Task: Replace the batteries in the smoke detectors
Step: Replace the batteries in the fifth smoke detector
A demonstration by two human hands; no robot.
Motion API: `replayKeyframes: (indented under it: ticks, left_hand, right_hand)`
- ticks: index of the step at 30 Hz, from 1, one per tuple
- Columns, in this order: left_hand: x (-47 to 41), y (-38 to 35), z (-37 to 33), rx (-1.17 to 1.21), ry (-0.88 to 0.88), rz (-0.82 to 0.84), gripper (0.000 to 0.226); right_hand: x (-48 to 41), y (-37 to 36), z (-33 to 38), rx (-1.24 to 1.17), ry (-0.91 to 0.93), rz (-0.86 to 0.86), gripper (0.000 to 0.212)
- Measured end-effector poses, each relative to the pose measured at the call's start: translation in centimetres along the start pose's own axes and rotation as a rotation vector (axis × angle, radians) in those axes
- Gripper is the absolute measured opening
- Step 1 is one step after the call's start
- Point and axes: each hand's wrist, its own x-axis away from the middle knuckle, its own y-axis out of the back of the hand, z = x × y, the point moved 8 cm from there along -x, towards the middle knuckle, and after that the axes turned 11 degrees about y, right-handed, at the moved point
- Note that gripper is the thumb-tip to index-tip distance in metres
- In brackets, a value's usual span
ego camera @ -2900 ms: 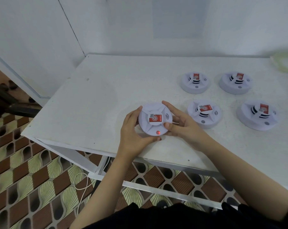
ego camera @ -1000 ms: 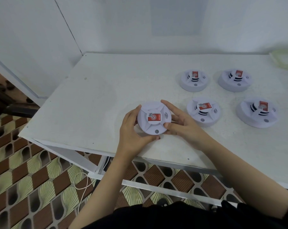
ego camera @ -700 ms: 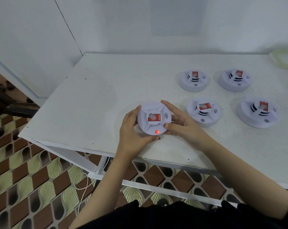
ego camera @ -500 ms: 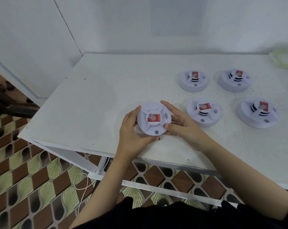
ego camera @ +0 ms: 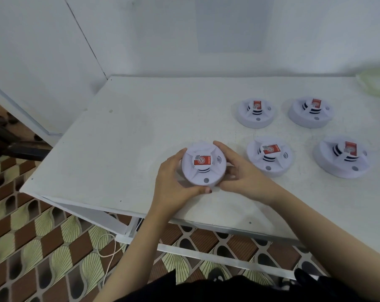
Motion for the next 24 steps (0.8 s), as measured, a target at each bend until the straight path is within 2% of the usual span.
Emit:
replayKeyframes:
  ticks: [4, 9, 15, 19, 24]
  left_hand:
    - [-2.0, 0.0, -2.5, -0.011, -0.049, 0.087, 0.079]
    - [-7.8, -0.1, -3.2, -0.032, -0.045, 0.094, 0.077]
    - [-14.2, -1.4, -2.2, -0.06, 0.015, 0.151, 0.075]
    - [-16.3, -2.5, -1.3, -0.092, 0.059, 0.194, 0.079]
    - [-16.9, -2.8, -1.4, -0.162, 0.07, 0.224, 0.078]
  right_hand:
    - [-1.6, 1.9, 2.0, 0.391, 0.028, 0.024, 0.084]
    - [-6.9, 5.5, 3.6, 0.832, 0.037, 0.034, 0.09]
    - [-12.4, 8.6, 2.4, 1.076, -0.003, 0.03, 0.058]
    - [-13.6, 9.2, 1.8, 1.278, -0.013, 0.052, 0.062]
    - [-13.6, 9.6, 1.4, 1.3, -0.024, 0.079, 0.072]
